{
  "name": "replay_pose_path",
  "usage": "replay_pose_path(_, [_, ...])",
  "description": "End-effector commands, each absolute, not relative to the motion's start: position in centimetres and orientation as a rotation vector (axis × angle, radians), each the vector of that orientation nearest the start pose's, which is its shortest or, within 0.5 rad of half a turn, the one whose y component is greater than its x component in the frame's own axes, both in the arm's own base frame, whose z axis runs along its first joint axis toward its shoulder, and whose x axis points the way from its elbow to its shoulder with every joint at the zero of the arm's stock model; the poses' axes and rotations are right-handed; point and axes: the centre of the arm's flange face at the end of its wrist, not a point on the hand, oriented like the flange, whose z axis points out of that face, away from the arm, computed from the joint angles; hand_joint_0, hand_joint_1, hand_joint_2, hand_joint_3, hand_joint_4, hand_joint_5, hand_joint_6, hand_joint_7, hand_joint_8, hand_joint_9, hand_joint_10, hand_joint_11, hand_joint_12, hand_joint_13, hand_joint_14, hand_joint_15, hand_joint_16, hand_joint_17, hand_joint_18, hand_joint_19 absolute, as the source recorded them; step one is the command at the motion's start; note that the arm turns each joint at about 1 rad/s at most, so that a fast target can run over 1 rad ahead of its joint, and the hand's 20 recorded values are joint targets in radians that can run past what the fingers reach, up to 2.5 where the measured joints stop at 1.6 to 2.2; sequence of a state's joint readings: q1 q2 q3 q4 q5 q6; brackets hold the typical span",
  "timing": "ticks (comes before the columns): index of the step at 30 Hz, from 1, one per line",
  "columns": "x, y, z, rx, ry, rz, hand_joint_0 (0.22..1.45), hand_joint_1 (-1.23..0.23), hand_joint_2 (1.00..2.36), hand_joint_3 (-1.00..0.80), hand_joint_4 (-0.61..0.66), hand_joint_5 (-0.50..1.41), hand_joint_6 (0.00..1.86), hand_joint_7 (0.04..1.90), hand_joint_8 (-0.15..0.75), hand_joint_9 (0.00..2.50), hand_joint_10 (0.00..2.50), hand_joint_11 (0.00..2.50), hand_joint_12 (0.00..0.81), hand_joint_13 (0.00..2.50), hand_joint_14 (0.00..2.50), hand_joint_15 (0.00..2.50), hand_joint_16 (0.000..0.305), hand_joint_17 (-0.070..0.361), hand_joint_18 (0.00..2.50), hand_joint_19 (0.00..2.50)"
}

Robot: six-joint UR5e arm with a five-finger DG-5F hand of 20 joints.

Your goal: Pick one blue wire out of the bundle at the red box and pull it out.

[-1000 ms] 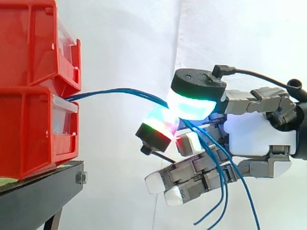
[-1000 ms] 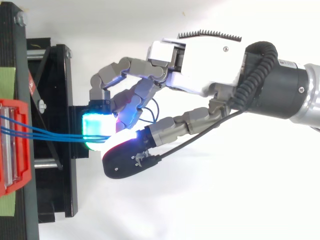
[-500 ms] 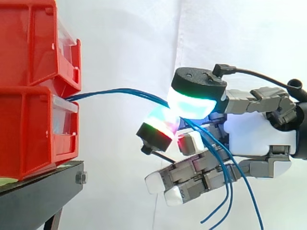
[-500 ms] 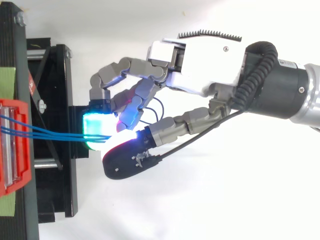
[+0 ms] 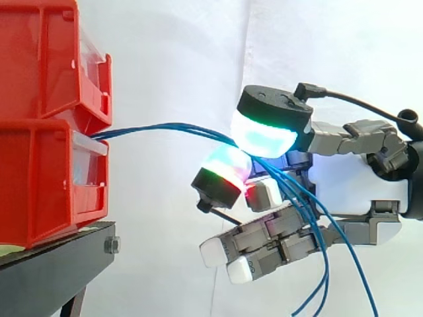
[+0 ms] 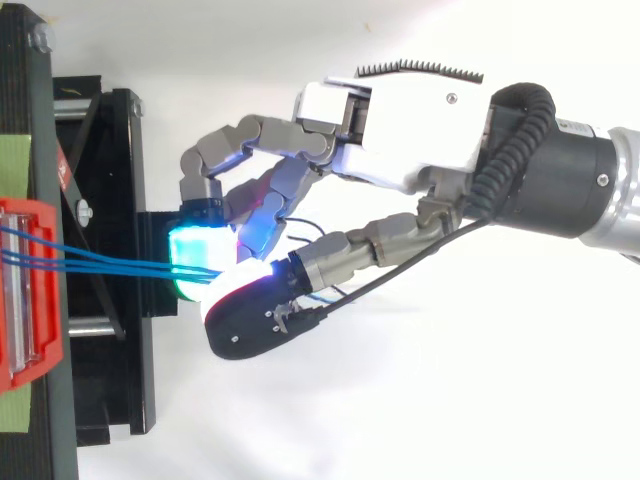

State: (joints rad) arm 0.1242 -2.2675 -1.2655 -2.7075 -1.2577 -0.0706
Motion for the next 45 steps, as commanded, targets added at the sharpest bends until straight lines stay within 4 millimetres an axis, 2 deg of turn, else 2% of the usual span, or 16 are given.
replay_pose_path(1, [74.88, -7.19, 24.35, 1.225, 1.07, 1.042, 0.55, -0.62, 1.01, -0.39, 0.16, -0.08, 0.82, 1.3, 0.225, 1.22, 0.03, 0.77, 0.37, 0.7, 0.02, 0.4, 0.057, 0.129, 0.53, 0.42])
replay_pose_path(15, [74.88, -7.17, 24.35, 1.225, 1.07, 1.044, 0.53, -0.63, 1.0, -0.46, 0.16, -0.08, 0.82, 1.29, 0.234, 1.22, 0.02, 0.77, 0.376, 0.71, 0.02, 0.4, 0.058, 0.131, 0.55, 0.42])
replay_pose_path(26, [74.89, -7.17, 24.23, 1.227, 1.071, 1.044, 0.63, -0.88, 1.01, -0.31, 0.15, -0.14, 0.87, 1.25, 0.256, 1.09, 0.03, 0.84, 0.372, 0.66, 0.02, 0.4, 0.057, 0.128, 0.51, 0.38])
replay_pose_path(29, [74.87, -7.29, 24.35, 1.226, 1.069, 1.043, 0.66, -0.92, 1.01, -0.32, 0.09, -0.15, 0.89, 1.24, 0.256, 1.04, 0.03, 0.86, 0.371, 0.64, 0.02, 0.39, 0.058, 0.13, 0.51, 0.36])
replay_pose_path(33, [74.87, -7.29, 24.35, 1.226, 1.069, 1.043, 0.73, -0.96, 1.01, -0.39, 0.11, -0.19, 0.91, 1.17, 0.25, 0.95, 0.03, 0.86, 0.37, 0.6, 0.02, 0.38, 0.059, 0.132, 0.5, 0.31])
replay_pose_path(35, [74.88, -7.17, 24.35, 1.224, 1.071, 1.043, 0.74, -0.95, 1.0, -0.44, 0.13, -0.19, 0.91, 1.11, 0.252, 0.92, 0.02, 0.86, 0.368, 0.59, 0.02, 0.37, 0.059, 0.132, 0.5, 0.31])
replay_pose_path(38, [74.88, -7.17, 24.35, 1.224, 1.071, 1.043, 0.68, -0.91, 1.0, -0.5, 0.16, -0.18, 0.9, 1.07, 0.247, 0.93, 0.02, 0.85, 0.366, 0.59, 0.02, 0.38, 0.058, 0.131, 0.49, 0.33])
replay_pose_path(40, [74.88, -7.17, 24.35, 1.224, 1.071, 1.043, 0.53, -0.74, 1.0, -0.5, 0.17, -0.16, 0.87, 1.14, 0.271, 1.01, 0.02, 0.84, 0.384, 0.6, 0.02, 0.39, 0.061, 0.136, 0.49, 0.39])
replay_pose_path(45, [74.89, -7.17, 24.23, 1.225, 1.072, 1.042, 0.52, -0.6, 1.0, -0.5, 0.15, -0.13, 0.84, 1.19, 0.274, 1.09, 0.02, 0.81, 0.389, 0.64, 0.02, 0.39, 0.061, 0.138, 0.51, 0.41])
